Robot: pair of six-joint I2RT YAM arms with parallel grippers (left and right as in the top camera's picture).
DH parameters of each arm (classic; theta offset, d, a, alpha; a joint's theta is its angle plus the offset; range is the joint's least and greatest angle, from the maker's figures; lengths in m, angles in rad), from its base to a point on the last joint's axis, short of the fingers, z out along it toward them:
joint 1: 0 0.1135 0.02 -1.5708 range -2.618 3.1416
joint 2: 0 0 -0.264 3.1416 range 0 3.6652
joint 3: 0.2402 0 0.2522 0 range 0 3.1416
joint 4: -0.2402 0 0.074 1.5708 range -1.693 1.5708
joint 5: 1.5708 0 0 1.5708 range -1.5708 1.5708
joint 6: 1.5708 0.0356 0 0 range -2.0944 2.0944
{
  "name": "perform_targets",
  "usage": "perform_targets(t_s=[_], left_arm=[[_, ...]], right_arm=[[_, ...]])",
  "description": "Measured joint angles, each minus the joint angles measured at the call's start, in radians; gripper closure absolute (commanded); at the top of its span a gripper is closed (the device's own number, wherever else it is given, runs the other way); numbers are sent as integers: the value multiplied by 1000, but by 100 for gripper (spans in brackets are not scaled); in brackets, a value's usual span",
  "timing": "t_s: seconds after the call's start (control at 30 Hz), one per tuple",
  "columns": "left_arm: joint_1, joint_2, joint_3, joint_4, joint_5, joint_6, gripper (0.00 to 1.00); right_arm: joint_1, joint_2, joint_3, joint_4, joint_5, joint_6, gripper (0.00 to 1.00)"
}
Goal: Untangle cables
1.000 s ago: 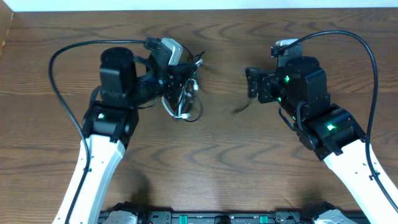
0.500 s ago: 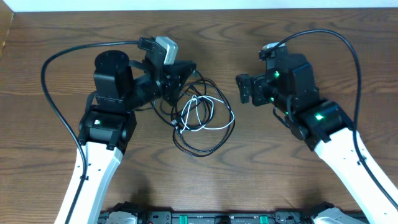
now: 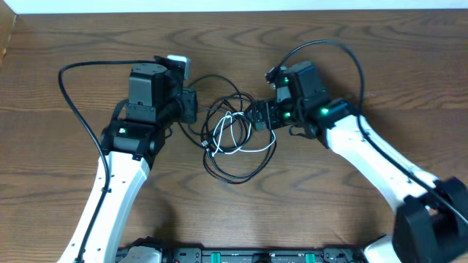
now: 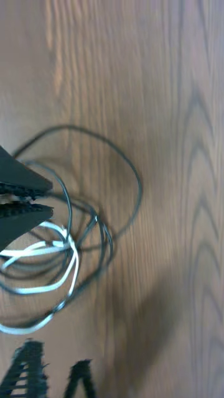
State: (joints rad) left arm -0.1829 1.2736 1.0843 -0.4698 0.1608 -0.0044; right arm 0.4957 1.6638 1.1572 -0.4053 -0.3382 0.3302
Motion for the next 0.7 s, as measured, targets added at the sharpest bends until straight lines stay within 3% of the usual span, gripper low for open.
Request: perform_targets(t_s=[0.33,0.6,0.67,0.7], left_arm=[[32,12,0,-33,-89,0,92],[32,62,0,-45,-89,0,92],[32,66,0,-45,-89,0,83],[32,66,0,-45,-89,-2,73]], right_arm=[[85,171,0,66,-96,79,7],[85,183,0,74,-56,104,6],[85,183,0,74,-43,111,6],[85,183,0,74,-38,113,6]])
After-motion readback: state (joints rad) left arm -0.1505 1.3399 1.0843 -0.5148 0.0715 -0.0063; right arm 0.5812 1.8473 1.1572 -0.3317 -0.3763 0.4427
